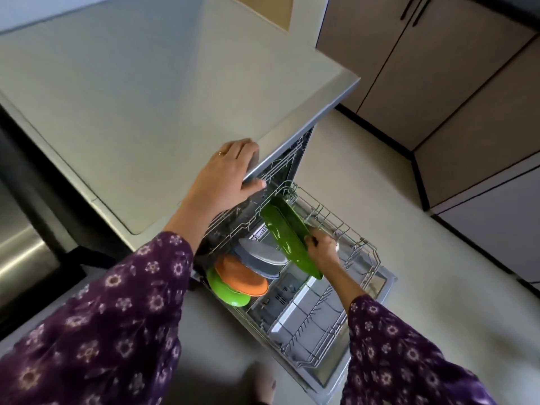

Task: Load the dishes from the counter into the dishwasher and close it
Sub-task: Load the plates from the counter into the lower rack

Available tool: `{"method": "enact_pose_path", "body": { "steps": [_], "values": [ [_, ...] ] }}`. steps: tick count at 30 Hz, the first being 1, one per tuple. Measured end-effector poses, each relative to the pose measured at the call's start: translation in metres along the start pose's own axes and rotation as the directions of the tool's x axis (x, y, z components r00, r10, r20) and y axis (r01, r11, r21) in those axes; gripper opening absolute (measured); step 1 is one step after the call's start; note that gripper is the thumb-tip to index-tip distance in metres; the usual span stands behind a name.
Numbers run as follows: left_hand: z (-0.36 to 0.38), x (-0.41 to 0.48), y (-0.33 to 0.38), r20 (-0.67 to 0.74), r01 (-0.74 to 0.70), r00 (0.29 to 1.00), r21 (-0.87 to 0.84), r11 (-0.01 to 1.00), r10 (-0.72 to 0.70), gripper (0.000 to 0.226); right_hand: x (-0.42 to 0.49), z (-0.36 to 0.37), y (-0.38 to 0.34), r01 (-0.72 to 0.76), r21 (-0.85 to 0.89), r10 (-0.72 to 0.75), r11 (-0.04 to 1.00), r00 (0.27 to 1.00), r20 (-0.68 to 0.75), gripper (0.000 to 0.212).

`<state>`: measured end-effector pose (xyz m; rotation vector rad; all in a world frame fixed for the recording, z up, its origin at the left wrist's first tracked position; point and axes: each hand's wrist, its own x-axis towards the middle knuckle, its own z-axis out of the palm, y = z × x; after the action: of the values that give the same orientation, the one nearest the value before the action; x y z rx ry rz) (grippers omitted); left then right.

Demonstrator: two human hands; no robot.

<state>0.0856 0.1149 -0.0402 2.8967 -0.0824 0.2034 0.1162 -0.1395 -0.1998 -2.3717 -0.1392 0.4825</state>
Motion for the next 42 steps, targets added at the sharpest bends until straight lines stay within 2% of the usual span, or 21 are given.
{"method": "enact_pose_path", "body": {
  "steps": [3,6,9,14,17,23,27,31,36,39,42],
  "values": [
    [0.003,-0.002,-0.001,-0.042,-0.019,0.999,0.008,1.0,0.019,0.07,0.028,0.022,0.007,0.107,-0.035,-0.106,0.994,0.994,0.01,0.04],
    [0.005,0.0,-0.004,-0.107,-0.007,0.994,-0.01,1.0,0.006,0.069,0.061,0.051,0.021,0.222,-0.095,-0.221,0.97,0.975,0.018,0.047],
    [0.005,0.0,-0.005,-0.151,-0.018,0.988,-0.034,0.999,0.012,0.063,0.089,0.079,0.034,0.266,-0.125,-0.264,0.956,0.964,0.036,0.048],
    [0.007,-0.001,-0.004,-0.184,-0.019,0.983,-0.055,0.998,0.009,0.051,0.115,0.125,0.056,0.297,-0.153,-0.286,0.943,0.954,0.09,0.047],
    [0.01,0.0,-0.004,-0.189,-0.021,0.982,-0.042,0.999,0.013,0.045,0.126,0.15,0.074,0.323,-0.117,-0.316,0.939,0.946,0.075,0.045],
    [0.01,0.0,-0.006,-0.192,0.019,0.981,-0.099,0.995,-0.038,0.048,0.136,0.178,0.098,0.315,-0.053,-0.315,0.948,0.949,0.016,0.043],
    [0.012,0.003,-0.006,-0.185,0.003,0.982,-0.105,0.994,-0.022,0.043,0.145,0.194,0.118,0.315,-0.091,-0.315,0.945,0.949,0.018,0.046],
    [0.013,0.003,-0.008,-0.193,-0.012,0.981,-0.096,0.995,-0.007,0.042,0.141,0.2,0.124,0.218,-0.103,-0.212,0.971,0.975,0.067,0.04],
    [0.014,0.002,-0.007,-0.198,-0.005,0.98,-0.097,0.995,-0.014,0.041,0.142,0.2,0.129,0.082,-0.109,-0.057,0.991,0.975,0.216,0.043],
    [0.015,0.001,-0.008,-0.201,-0.013,0.98,-0.076,0.997,-0.002,0.041,0.147,0.198,0.132,0.04,-0.193,0.014,0.98,0.962,0.272,0.047],
    [0.014,0.001,-0.008,-0.206,-0.013,0.979,-0.079,0.997,-0.003,0.041,0.152,0.198,0.131,0.078,-0.327,0.04,0.942,0.94,0.339,0.051]
  ]
}}
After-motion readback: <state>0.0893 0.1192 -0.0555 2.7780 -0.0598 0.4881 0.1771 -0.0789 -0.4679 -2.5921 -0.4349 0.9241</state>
